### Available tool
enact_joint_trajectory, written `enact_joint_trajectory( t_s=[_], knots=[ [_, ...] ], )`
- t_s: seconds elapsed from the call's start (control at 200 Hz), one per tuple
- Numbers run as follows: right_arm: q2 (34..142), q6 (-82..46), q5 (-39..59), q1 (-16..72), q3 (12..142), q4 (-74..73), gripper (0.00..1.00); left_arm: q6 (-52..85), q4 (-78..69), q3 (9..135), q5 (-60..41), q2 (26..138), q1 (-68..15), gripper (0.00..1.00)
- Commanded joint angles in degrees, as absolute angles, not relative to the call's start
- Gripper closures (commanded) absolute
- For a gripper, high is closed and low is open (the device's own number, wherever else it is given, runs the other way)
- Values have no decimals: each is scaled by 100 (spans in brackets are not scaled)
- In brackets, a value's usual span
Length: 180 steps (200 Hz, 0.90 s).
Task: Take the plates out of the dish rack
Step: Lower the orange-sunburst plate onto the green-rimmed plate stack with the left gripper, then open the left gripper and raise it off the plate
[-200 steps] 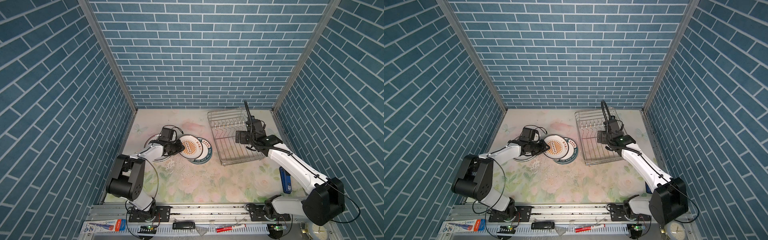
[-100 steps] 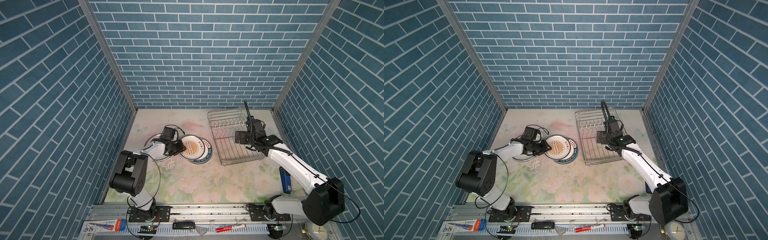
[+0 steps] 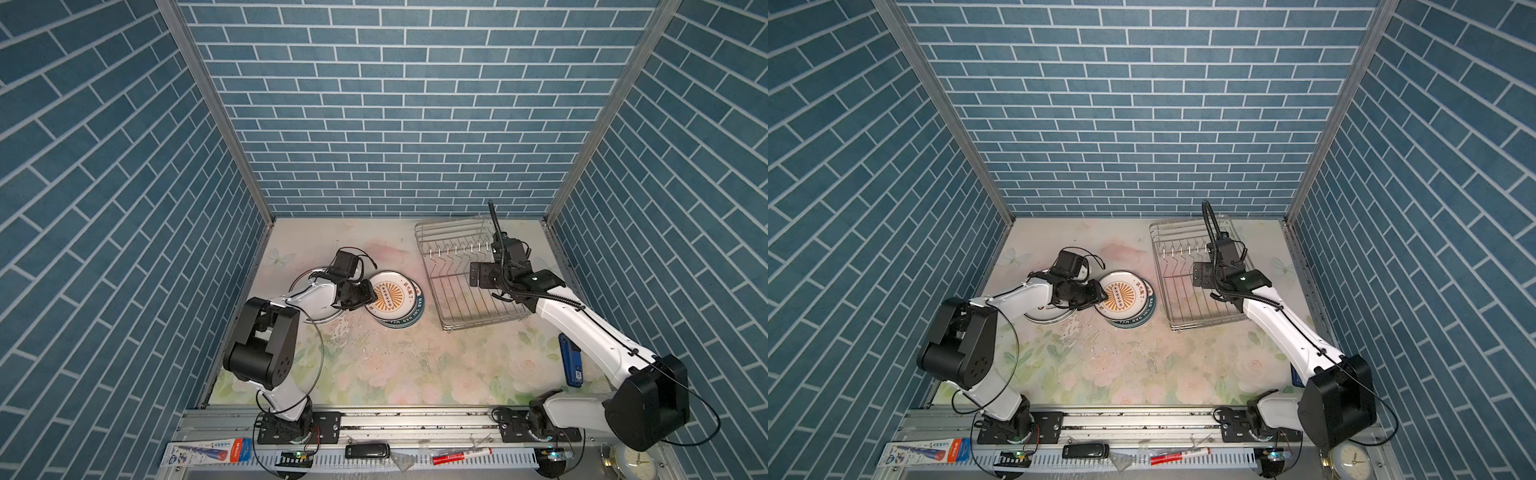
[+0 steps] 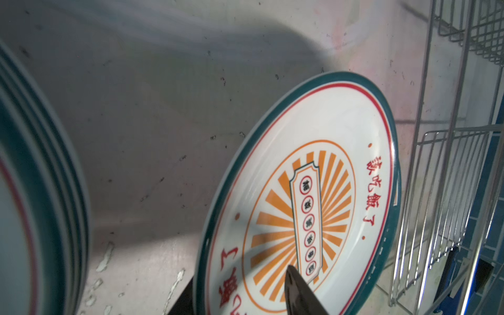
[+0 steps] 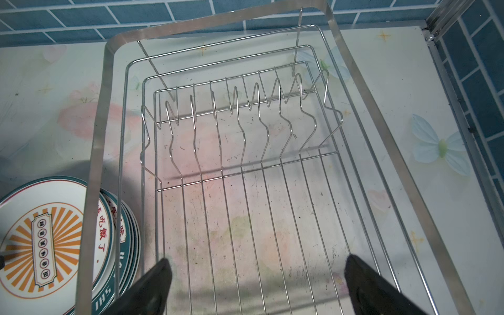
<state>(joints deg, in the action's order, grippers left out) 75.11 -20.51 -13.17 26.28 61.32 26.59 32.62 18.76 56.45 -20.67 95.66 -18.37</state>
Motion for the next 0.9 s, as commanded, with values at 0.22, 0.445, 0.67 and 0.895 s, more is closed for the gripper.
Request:
enact_joint_trajectory(
  t_s=[0.22, 0.445, 0.67, 0.895],
  knots=[
    [7550, -1885, -1224, 2596, 6324, 2763, 1, 2917, 2425, 6110, -1673, 9819, -2168, 51],
    [7561, -1872, -1213, 2593, 6323, 2761, 1, 2878, 2566, 6205, -1590, 9914, -2204, 50],
    [7551, -1872, -1211, 2592, 6317, 2755, 1, 2854, 2659, 6215, -1404, 9857, -2240, 49],
    [7361, -1848, -1295, 2575, 6157, 2542, 1, 2799, 2530, 6010, -1028, 9343, -2237, 47]
  ],
)
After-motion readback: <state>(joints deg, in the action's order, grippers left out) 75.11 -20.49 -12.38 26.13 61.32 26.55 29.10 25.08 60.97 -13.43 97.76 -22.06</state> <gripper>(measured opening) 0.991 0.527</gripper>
